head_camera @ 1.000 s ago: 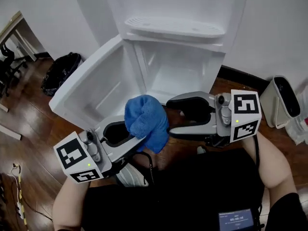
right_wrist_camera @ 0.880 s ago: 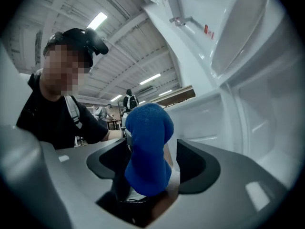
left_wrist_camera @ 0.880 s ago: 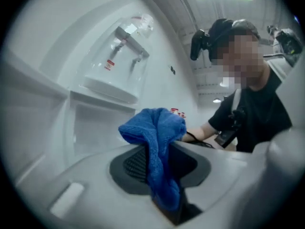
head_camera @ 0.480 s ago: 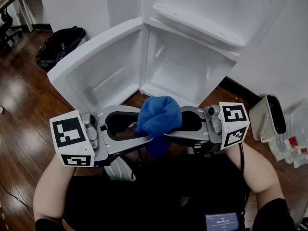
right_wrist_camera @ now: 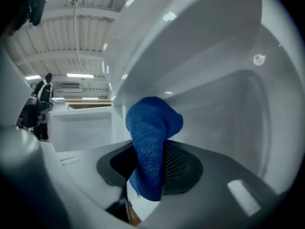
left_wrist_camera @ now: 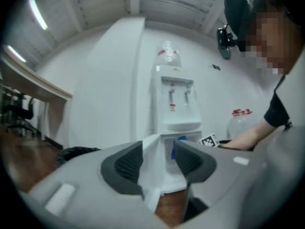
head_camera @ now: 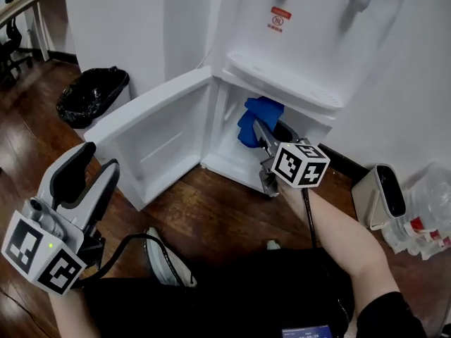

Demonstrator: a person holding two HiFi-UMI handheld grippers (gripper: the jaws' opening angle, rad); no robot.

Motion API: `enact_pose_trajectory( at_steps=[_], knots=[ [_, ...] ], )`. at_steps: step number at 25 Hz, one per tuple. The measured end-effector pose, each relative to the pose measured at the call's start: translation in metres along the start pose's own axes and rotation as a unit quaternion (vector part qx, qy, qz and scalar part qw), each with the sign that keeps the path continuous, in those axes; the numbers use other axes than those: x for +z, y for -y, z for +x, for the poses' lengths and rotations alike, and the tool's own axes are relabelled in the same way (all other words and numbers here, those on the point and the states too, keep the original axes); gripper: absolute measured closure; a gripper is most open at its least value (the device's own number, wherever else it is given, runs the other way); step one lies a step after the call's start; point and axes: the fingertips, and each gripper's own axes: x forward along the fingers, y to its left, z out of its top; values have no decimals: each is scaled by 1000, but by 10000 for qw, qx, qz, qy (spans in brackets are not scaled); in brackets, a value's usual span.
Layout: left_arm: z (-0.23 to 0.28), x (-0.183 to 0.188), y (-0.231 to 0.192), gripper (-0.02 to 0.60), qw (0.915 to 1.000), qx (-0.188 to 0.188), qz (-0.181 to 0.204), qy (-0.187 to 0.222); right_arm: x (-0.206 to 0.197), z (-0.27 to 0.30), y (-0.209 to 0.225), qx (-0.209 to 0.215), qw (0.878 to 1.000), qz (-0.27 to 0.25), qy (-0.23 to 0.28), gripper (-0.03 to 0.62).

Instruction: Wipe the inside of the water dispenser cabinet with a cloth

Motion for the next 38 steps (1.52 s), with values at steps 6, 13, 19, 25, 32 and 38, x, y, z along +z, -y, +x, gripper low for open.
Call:
enact_pose_trajectory(
  at_steps=[6, 13, 19, 25, 32, 38],
  knots=[
    [-14, -12, -16, 425, 9978, 502, 84, 419, -7, 78, 57, -1037, 9932, -487, 199, 462],
    [-6, -17, -30, 425, 9962, 581, 541, 349, 0, 132, 84, -1092, 9918, -632, 179, 462],
    [-7, -23, -39, 426, 9964, 670, 408, 334, -4, 111, 30, 208, 9987, -319, 342, 464],
    [-8, -26, -30, 431, 9967, 683, 372, 224, -9, 45, -62, 1542, 9846, -745, 335, 464],
    [-4, -19, -15, 433, 9961, 535, 629, 305, -24, 64, 37, -310, 9968, -729, 115, 465],
    [-1, -56, -14, 433, 9970, 323, 604, -363, -49, 126, 96, -1171, 9865, -1117, -247, 464]
  ],
)
